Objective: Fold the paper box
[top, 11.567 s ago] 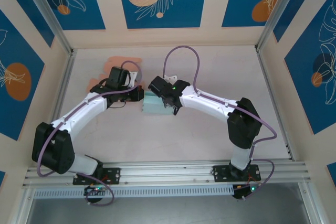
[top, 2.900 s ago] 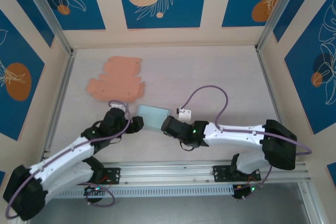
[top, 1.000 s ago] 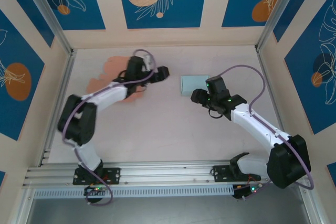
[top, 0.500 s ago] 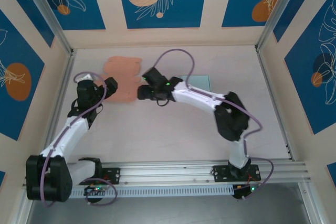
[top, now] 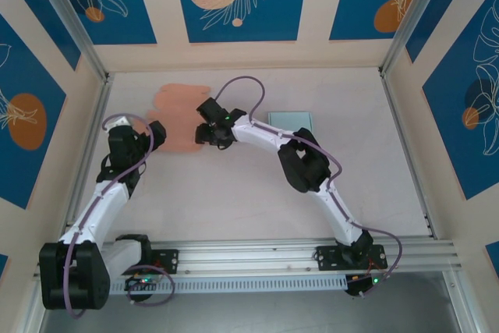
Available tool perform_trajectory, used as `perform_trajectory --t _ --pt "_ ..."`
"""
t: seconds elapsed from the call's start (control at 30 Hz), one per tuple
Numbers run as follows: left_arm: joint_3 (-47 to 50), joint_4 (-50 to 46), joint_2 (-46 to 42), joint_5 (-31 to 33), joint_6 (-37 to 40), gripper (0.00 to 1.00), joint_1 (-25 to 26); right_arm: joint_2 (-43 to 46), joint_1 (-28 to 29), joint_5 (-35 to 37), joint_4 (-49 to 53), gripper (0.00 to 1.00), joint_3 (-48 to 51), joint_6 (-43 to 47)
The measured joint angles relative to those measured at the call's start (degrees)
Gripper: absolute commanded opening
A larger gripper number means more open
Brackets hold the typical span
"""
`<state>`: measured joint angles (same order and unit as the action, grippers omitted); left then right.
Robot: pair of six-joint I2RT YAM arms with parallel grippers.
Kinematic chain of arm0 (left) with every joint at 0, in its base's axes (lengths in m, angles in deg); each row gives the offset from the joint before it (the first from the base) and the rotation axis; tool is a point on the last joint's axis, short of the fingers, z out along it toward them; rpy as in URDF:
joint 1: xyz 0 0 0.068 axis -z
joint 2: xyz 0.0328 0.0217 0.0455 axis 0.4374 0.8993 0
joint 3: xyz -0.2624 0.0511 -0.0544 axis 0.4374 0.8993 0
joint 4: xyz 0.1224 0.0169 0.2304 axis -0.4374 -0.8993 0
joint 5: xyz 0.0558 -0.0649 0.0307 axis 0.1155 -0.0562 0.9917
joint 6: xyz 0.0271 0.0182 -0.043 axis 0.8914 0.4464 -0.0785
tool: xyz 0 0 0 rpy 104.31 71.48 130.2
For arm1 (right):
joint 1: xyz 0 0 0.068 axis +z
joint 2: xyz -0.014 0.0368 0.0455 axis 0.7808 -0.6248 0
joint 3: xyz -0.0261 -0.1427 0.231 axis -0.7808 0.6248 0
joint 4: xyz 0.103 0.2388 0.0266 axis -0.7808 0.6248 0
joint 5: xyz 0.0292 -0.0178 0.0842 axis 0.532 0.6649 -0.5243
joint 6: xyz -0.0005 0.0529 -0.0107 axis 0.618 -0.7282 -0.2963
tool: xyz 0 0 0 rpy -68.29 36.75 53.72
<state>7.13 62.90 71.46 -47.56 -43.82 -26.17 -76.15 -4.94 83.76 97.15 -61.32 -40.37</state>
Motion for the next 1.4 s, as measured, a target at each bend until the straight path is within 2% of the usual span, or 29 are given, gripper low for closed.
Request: perform_trajectory --t 0.3,0.4,0.57,0.63,0.73,0.83,0.93,1.03,1.1,1.13,1.27,1.37,1.4 --pt "0.5 -0.4 0.2 -0.2 -0.5 1.00 -0.5 -4.9 -3.5 -5.0 -1.2 0.30 -5.9 -0.9" --pt "2.3 -0.4 0.9 -1.6 -2.8 1.00 -1.6 -6.0 -3.7 -6.5 -1.5 0.13 -7.5 -1.2" --pt "5.6 4.0 11.7 -12.5 -9.1 1.00 -7.3 -6.4 -3.6 -7.6 -2.1 0.10 -8.0 -2.1" --pt "7.5 7.2 17.1 -16.7 -12.1 1.00 -8.3 -6.4 -3.6 -7.8 -2.0 0.08 -8.0 -2.1" --pt "7.9 14.8 20.0 -20.8 -16.4 0.99 -8.7 -6.4 -3.5 -7.8 -1.9 0.07 -8.0 -2.5" --pt "8.0 19.5 22.3 -22.5 -19.4 1.00 -8.9 -6.4 -3.2 -7.8 -1.9 0.05 -8.0 -2.9" --pt "9.0 21.4 22.2 -22.3 -21.0 0.94 -9.2 -6.4 -2.8 -7.7 -2.0 0.04 -7.8 -3.7" --pt "8.9 22.2 23.1 -22.1 -21.6 0.80 -9.2 -5.4 -2.3 -7.7 -3.6 0.04 -5.6 -4.6" --pt "8.6 23.2 24.7 -21.9 -22.0 0.76 -9.1 -4.2 -1.9 -7.8 -5.0 0.04 -3.1 -5.3" --pt "8.3 23.3 25.1 -21.9 -22.0 0.69 -9.1 -3.3 -1.7 -7.8 -5.8 0.04 -1.6 -5.6" --pt "6.7 26.4 30.1 -22.3 -21.8 0.29 -7.9 1.0 -0.3 -7.7 -8.7 0.04 5.8 -7.0" --pt "6.4 25.9 31.0 -22.7 -20.7 0.13 -6.2 4.8 0.4 -7.4 -10.6 0.05 11.6 -7.6" --pt "5.7 25.1 30.6 -22.8 -19.8 0.11 -5.6 6.2 0.5 -7.2 -11.2 0.06 13.6 -7.7"
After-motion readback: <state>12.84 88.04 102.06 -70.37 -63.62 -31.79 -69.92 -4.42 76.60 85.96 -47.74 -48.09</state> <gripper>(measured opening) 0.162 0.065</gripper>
